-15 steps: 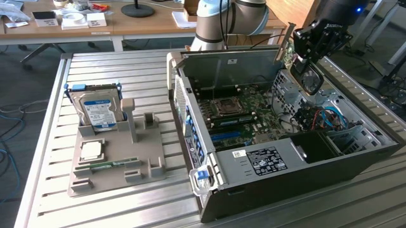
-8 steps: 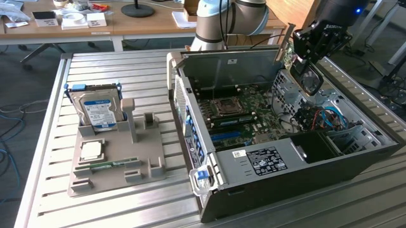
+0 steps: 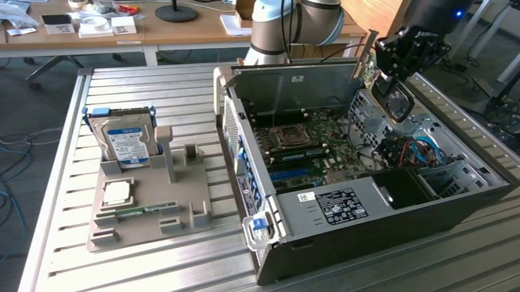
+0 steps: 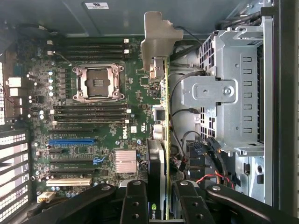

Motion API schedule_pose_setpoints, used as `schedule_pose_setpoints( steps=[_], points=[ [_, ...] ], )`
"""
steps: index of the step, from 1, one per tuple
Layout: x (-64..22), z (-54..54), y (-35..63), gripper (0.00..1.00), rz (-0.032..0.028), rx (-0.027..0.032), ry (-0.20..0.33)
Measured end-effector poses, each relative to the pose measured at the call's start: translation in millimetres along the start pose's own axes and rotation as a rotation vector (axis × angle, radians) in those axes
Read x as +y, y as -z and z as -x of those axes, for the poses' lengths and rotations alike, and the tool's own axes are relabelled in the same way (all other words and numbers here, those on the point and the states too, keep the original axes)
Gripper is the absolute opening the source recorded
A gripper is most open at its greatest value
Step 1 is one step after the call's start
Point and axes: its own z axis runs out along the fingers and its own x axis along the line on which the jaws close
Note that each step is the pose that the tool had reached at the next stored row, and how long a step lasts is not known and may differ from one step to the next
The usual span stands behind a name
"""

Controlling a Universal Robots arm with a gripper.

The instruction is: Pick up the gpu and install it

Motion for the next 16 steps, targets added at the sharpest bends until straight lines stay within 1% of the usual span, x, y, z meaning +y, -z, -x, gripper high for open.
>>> schedule_pose_setpoints(
  steps=[10, 16],
  points=[
    [0.3, 6.1, -0.4, 0.27, 0.0001, 0.0, 0.0],
    [0.4, 6.9, -0.4, 0.27, 0.0, 0.0, 0.0]
  ],
)
